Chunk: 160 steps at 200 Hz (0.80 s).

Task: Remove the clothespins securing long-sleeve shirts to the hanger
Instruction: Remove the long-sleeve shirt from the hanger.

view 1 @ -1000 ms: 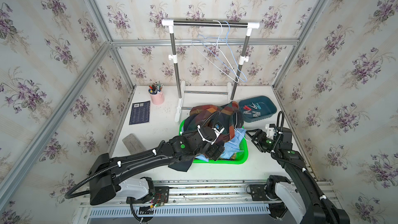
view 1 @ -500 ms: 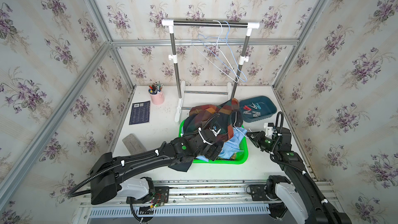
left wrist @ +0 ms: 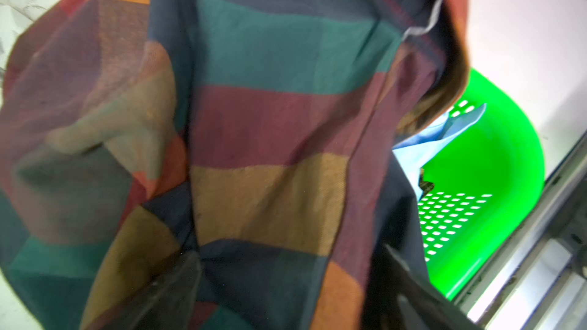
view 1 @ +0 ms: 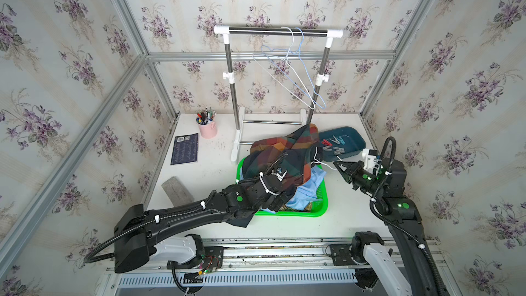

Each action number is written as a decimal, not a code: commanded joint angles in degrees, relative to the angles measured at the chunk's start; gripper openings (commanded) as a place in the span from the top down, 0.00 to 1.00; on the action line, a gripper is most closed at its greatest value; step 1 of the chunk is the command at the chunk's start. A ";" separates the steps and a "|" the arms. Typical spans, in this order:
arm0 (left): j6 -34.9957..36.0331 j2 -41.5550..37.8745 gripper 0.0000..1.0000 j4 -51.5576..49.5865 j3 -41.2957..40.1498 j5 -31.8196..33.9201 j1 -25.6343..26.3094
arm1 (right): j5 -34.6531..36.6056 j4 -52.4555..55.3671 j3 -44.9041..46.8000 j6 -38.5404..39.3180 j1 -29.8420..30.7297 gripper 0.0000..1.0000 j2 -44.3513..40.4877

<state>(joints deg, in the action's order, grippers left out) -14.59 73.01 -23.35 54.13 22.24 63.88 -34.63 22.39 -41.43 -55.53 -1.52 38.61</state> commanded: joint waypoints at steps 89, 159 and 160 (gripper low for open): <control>-0.35 -6.30 0.95 -3.01 -3.57 5.57 -0.12 | 11.65 9.50 -23.63 6.39 0.02 1.00 10.01; -1.53 -11.97 1.00 -3.45 -10.15 4.54 -1.82 | 16.48 8.08 -34.15 10.07 -0.06 1.00 19.43; -1.60 -11.99 1.00 -3.45 -10.21 4.51 -1.82 | 16.50 8.01 -34.15 10.03 -0.06 1.00 19.46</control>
<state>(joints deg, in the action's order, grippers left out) -14.22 61.69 -24.16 45.25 26.44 62.52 -23.16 35.79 -74.52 -46.50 -1.50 56.58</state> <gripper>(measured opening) 0.049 0.049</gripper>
